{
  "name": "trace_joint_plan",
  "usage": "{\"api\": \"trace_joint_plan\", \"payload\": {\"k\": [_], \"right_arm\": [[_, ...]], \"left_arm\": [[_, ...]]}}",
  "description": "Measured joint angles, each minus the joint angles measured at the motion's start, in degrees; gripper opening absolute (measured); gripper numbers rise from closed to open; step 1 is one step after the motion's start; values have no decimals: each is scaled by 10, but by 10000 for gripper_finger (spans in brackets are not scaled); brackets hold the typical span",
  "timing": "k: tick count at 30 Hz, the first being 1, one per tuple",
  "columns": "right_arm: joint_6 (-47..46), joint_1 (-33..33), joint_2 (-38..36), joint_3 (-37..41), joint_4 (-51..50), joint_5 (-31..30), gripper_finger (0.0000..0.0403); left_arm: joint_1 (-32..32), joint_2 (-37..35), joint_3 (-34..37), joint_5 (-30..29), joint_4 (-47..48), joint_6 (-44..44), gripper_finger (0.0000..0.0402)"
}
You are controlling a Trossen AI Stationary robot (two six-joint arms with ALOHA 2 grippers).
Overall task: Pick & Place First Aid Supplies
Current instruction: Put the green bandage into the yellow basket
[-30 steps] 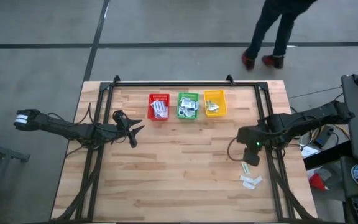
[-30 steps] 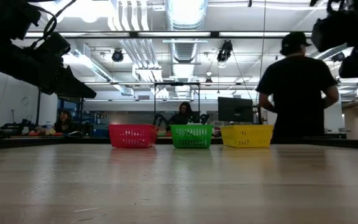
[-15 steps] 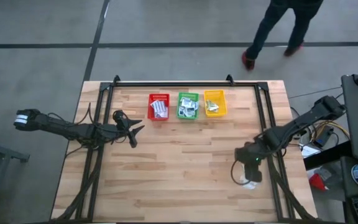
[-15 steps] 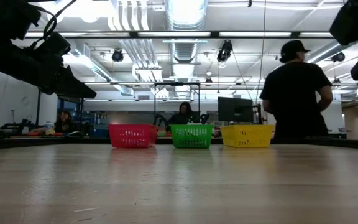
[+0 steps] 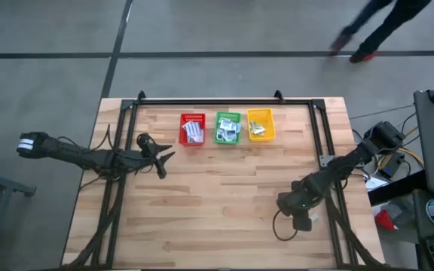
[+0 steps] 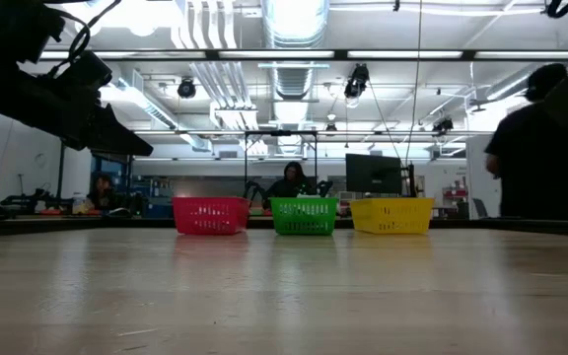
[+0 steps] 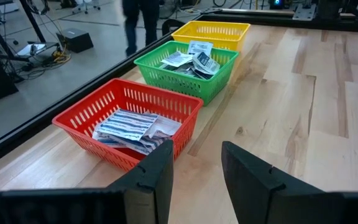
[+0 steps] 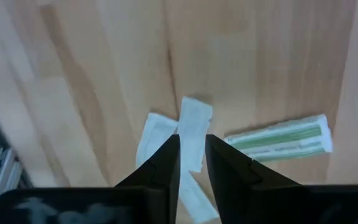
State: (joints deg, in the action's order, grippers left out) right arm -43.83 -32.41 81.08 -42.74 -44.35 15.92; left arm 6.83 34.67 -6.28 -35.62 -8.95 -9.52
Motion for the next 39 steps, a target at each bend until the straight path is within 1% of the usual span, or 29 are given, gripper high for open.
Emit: {"api": "trace_joint_plan", "payload": {"k": [5,12,18,23,27,32,39], "right_arm": [[-28,0,21,1,4,-1,98],[-59,0,20,4,7,-11,146],[-57,-3,19,17,23,-11,179],[-58,-12,19,36,75,-16,182],[-71,-16,19,51,75,-34,177],[-79,-16,16,64,92,-37,171],[-89,-16,17,64,98,-55,163]], "left_arm": [[0,0,0,2,0,0,133],[0,0,0,2,0,0,133],[0,0,0,3,0,0,133],[0,0,0,5,0,0,133],[0,0,0,6,0,0,133],[0,0,0,6,0,0,133],[0,0,0,6,0,0,133]]}}
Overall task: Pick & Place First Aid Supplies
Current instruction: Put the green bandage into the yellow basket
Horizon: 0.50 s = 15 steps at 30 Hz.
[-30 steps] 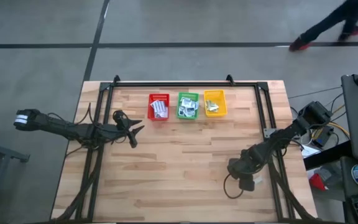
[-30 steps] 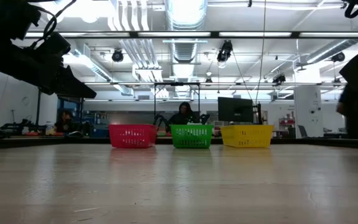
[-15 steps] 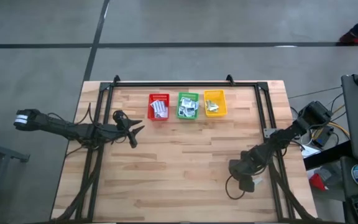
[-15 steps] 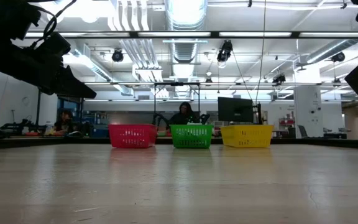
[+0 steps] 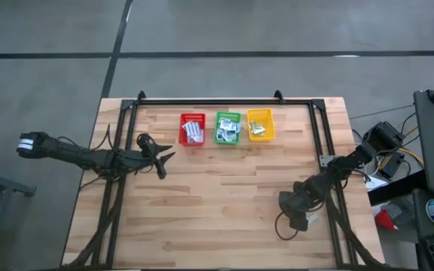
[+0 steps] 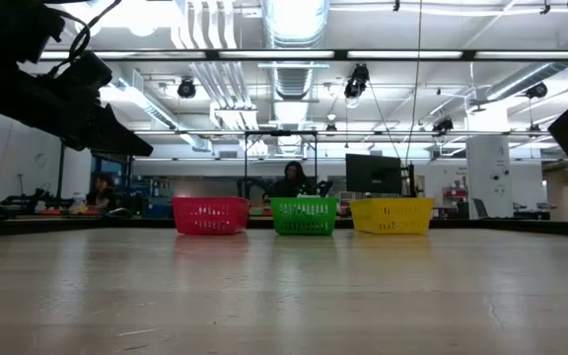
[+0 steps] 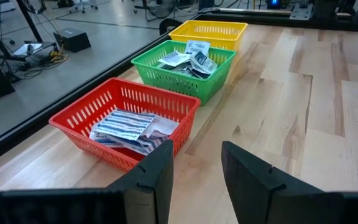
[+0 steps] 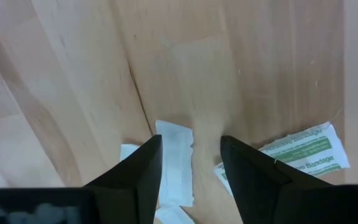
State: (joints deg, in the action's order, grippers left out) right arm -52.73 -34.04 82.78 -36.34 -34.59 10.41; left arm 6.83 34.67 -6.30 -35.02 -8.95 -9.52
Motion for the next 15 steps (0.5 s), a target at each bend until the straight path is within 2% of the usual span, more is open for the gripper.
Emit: {"api": "trace_joint_plan", "payload": {"k": [15], "right_arm": [[-20,-7,7,1,11,-54,153]], "left_arm": [[0,0,0,0,0,-4,133]]}}
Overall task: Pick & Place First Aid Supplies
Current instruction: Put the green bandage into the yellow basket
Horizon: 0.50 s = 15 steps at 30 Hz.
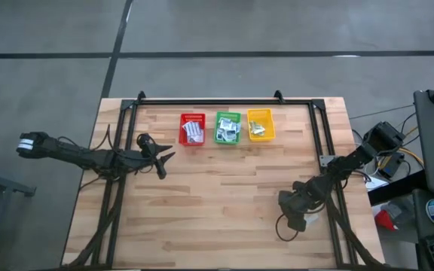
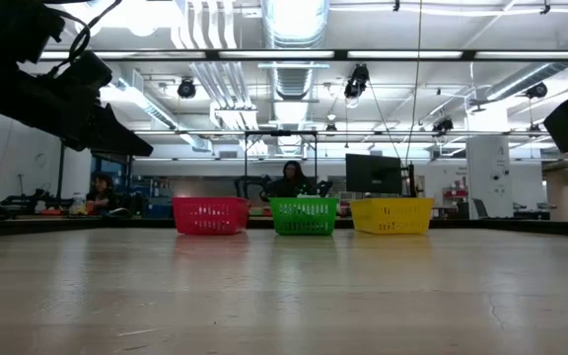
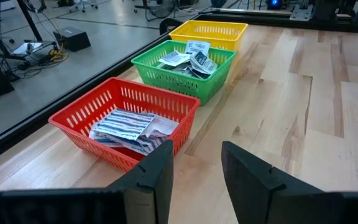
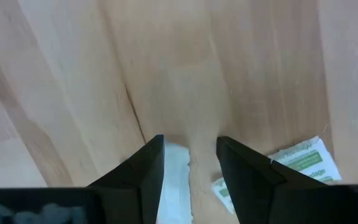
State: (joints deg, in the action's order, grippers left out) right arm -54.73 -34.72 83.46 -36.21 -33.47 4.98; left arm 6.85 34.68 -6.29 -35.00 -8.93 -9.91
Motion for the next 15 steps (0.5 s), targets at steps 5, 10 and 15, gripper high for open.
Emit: {"api": "trace_joint_plan", "payload": {"k": [5,10,15], "right_arm": [[-17,1,24,-4,-1,-6,152],[-7,1,41,-17,-13,-29,145],[23,1,45,-34,-29,-78,137]], "left_arm": [[0,0,0,0,0,0,133],[0,0,0,0,0,-3,133],[0,0,0,0,0,-9,133]]}}
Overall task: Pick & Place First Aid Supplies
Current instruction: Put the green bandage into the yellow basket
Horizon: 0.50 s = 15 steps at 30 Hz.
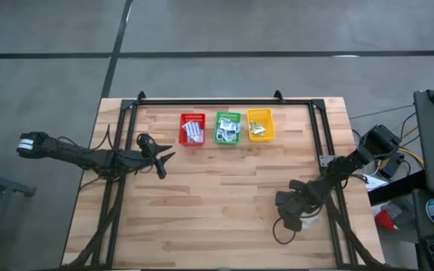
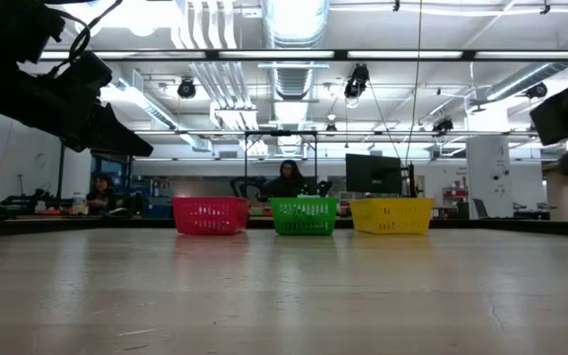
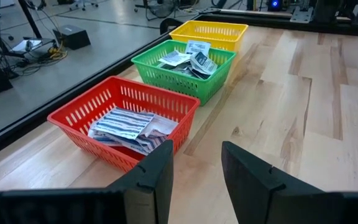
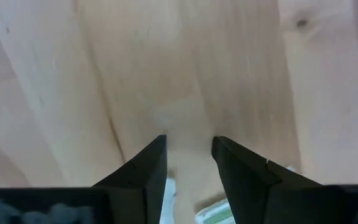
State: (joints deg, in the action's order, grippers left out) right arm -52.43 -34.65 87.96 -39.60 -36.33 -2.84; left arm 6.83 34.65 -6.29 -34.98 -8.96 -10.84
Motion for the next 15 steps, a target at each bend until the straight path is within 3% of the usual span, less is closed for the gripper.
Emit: {"api": "trace_joint_plan", "payload": {"k": [7,15], "right_arm": [[15,1,3,-2,-3,-13,135],[44,2,-16,-3,-5,23,131]], "left_arm": [[0,0,0,0,0,-8,133],[0,0,0,1,0,-28,133]]}}
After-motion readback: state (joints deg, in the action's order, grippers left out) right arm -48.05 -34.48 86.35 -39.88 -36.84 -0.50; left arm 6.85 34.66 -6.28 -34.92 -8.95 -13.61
